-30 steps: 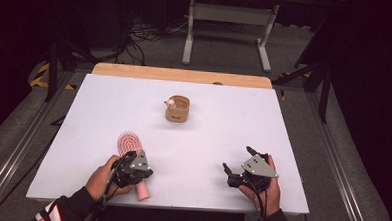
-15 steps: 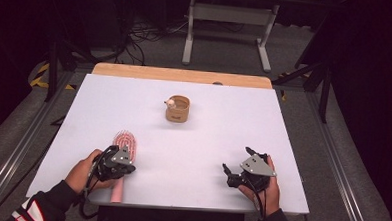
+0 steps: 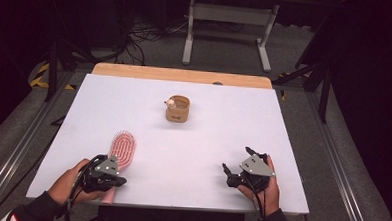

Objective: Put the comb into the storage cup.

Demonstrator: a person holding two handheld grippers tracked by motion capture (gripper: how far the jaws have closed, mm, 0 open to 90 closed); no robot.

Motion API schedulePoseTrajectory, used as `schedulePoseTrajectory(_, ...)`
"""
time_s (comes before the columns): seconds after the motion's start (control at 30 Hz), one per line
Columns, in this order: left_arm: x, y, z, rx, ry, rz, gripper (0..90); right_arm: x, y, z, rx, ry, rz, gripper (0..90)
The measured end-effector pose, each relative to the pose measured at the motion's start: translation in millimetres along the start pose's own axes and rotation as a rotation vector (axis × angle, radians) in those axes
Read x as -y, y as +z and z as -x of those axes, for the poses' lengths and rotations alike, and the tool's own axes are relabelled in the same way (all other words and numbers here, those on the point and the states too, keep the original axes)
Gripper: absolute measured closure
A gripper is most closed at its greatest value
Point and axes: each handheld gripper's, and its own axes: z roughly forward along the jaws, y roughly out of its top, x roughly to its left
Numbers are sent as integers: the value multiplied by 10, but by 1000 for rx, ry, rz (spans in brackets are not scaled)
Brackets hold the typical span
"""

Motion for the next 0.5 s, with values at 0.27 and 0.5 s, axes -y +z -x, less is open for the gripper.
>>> schedulePoseTrajectory(0.27, 195, -102, -221, -72, -62, -59, 899, 3, 3, 7, 0, 7, -7, 81)
schedulePoseTrajectory(0.5, 315, -152, -377, -106, -111, -37, 899, 7, 4, 15, 8, 8, -6, 82)
